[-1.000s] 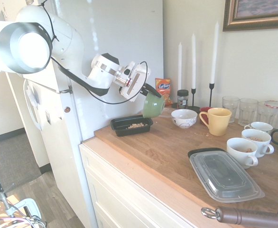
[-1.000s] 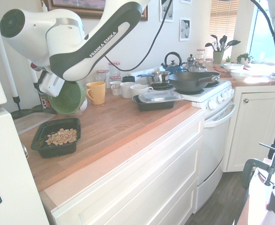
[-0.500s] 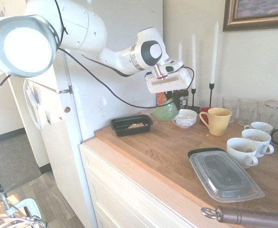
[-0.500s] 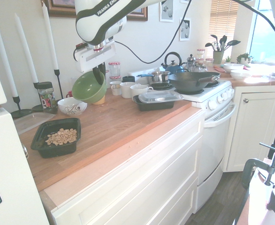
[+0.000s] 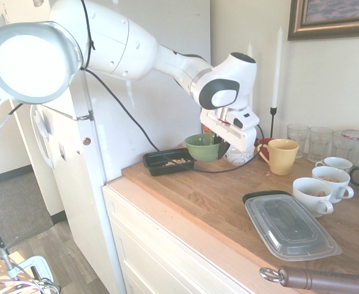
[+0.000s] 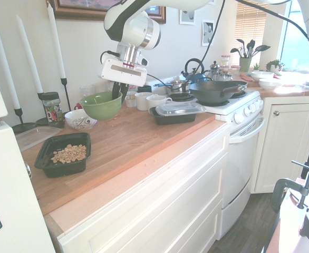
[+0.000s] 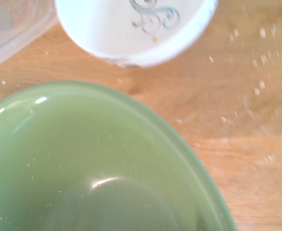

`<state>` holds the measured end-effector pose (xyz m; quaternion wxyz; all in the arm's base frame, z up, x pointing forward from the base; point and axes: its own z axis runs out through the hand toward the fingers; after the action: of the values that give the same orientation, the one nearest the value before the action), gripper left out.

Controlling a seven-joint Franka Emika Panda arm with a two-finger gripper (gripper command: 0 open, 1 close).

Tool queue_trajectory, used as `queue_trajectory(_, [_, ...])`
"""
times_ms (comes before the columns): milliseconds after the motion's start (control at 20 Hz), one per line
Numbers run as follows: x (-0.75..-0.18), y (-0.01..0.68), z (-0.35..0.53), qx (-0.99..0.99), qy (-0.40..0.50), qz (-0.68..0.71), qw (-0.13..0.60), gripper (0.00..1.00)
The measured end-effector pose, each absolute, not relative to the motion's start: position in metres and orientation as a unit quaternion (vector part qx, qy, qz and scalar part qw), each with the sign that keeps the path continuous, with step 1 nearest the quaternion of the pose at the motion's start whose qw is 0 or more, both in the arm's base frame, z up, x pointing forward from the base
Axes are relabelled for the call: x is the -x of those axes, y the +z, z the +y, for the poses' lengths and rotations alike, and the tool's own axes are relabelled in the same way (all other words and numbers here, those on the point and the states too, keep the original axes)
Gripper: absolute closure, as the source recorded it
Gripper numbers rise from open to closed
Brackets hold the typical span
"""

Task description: Pour the cereal into the box

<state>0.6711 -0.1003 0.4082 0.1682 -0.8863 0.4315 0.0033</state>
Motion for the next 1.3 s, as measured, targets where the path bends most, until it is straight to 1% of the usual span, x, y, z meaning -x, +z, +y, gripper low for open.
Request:
queue_trajectory(450, [-0.669, 0.345, -0.126, 0.88, 0.016, 0.448, 0.155, 1.0])
queue_trajectory(750, [-0.671, 0.334, -0.131, 0.879, 0.012, 0.451, 0.155, 1.0])
queue_trajectory(800, [-0.671, 0.334, -0.131, 0.879, 0.012, 0.452, 0.155, 0.0])
queue_trajectory(1050, [-0.671, 0.332, -0.133, 0.881, 0.01, 0.449, 0.152, 0.0])
queue_trajectory(1300, [-0.669, 0.331, -0.133, 0.891, 0.008, 0.436, 0.128, 0.0])
